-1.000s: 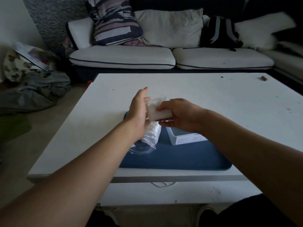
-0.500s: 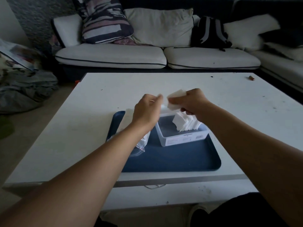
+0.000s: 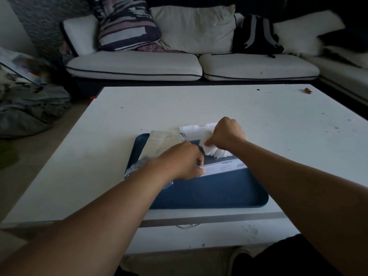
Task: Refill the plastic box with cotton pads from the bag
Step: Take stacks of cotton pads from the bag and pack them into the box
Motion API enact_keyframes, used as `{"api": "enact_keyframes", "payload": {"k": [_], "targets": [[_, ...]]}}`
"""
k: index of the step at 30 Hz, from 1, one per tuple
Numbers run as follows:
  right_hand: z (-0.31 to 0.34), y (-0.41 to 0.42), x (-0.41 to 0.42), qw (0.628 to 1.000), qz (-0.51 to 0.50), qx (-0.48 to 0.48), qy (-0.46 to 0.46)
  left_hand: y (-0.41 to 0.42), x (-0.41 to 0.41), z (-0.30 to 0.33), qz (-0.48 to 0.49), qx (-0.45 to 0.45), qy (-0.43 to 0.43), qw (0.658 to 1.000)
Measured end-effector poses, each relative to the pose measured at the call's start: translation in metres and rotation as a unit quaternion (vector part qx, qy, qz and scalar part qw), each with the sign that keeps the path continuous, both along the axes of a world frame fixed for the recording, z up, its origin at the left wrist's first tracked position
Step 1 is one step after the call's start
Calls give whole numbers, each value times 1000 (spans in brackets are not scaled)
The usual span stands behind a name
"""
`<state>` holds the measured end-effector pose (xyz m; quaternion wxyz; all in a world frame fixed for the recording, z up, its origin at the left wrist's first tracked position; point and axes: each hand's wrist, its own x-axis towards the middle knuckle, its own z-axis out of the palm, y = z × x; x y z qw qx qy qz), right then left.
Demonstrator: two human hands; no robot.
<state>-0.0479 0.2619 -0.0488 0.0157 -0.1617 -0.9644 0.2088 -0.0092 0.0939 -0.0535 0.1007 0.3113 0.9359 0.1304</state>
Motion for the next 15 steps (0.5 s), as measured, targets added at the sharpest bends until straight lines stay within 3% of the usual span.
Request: {"api": "enact_keyframes", "payload": {"k": [5,15], "targets": [[-8,6,3,999,-4,48,-8,0,-2,0,7,7,-9,1000],[-12,9,-6,999,-4,28,36,0,-2,-1,9,15,-20,1000]]}}
